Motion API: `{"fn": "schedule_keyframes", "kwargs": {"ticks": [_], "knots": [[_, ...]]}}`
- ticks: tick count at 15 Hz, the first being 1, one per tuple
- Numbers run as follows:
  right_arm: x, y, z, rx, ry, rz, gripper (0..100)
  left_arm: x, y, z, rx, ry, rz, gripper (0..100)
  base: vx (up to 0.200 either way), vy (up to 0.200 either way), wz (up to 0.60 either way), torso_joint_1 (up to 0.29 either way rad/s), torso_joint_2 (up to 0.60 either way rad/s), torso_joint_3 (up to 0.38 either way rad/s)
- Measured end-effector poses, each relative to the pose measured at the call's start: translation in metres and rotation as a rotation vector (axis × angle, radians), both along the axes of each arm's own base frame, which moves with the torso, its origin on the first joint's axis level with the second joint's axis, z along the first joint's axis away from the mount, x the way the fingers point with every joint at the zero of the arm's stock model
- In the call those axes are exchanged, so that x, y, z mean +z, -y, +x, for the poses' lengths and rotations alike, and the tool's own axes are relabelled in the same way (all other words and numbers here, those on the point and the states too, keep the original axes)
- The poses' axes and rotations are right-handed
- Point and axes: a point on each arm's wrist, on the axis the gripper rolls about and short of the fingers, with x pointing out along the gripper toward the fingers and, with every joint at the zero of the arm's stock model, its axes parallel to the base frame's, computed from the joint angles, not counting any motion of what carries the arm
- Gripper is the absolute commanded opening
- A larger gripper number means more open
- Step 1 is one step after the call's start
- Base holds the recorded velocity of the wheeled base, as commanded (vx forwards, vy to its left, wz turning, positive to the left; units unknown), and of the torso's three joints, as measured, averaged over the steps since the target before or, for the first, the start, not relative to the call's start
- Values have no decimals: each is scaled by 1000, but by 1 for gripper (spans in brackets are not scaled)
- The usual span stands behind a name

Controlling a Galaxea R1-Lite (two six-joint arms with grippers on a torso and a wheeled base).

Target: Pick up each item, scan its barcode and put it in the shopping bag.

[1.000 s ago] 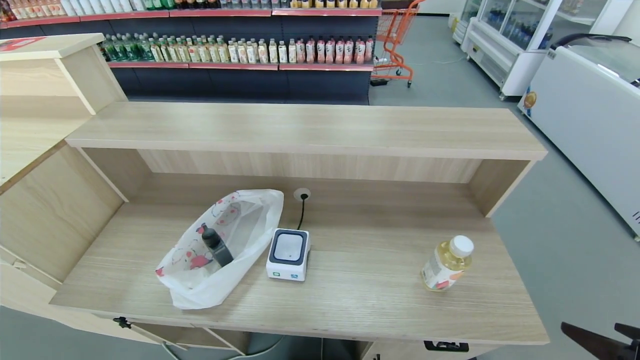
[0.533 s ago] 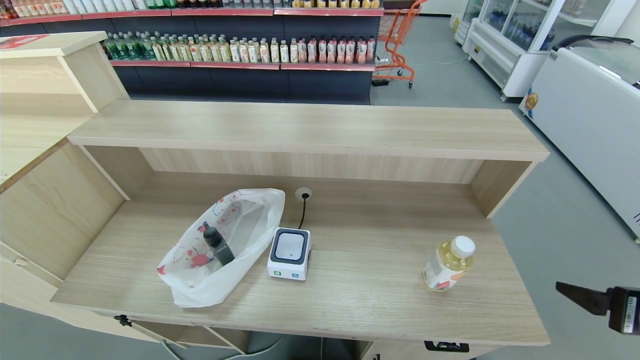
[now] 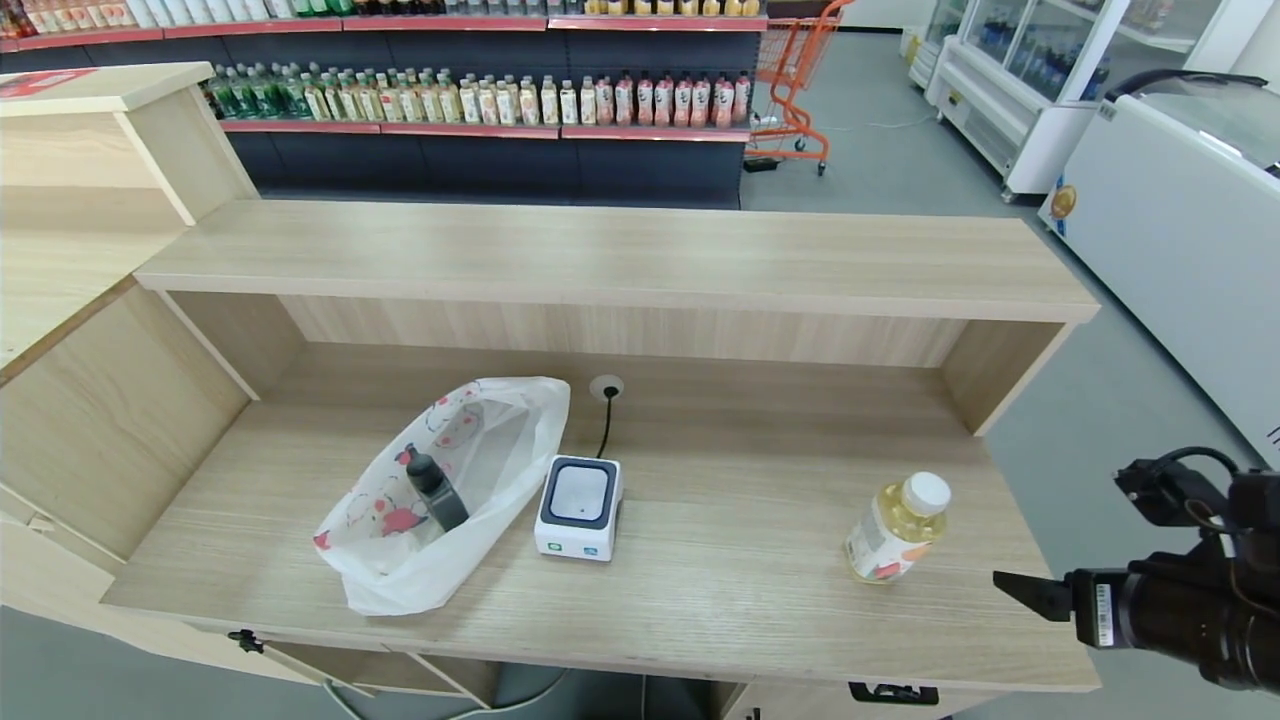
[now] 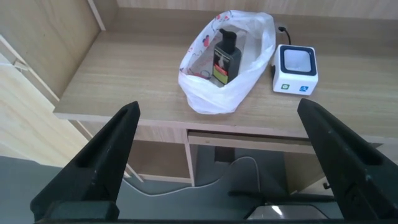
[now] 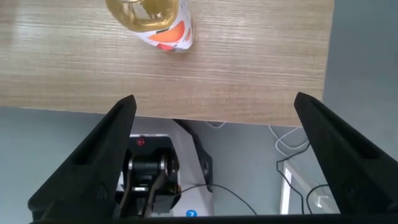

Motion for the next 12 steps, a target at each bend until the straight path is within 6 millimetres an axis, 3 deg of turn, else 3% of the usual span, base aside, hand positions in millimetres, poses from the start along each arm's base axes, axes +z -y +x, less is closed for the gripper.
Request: {"fn": "schedule_keyframes", "kwargs": {"ticks": [6, 12], "knots": [[-28, -24, 39, 75, 63, -24, 100, 0, 0, 0, 0, 0, 0, 100, 0, 0, 0, 0, 0, 0], [-56, -45, 64, 137, 142, -98, 100, 0, 0, 0, 0, 0, 0, 100, 0, 0, 0, 0, 0, 0]]}}
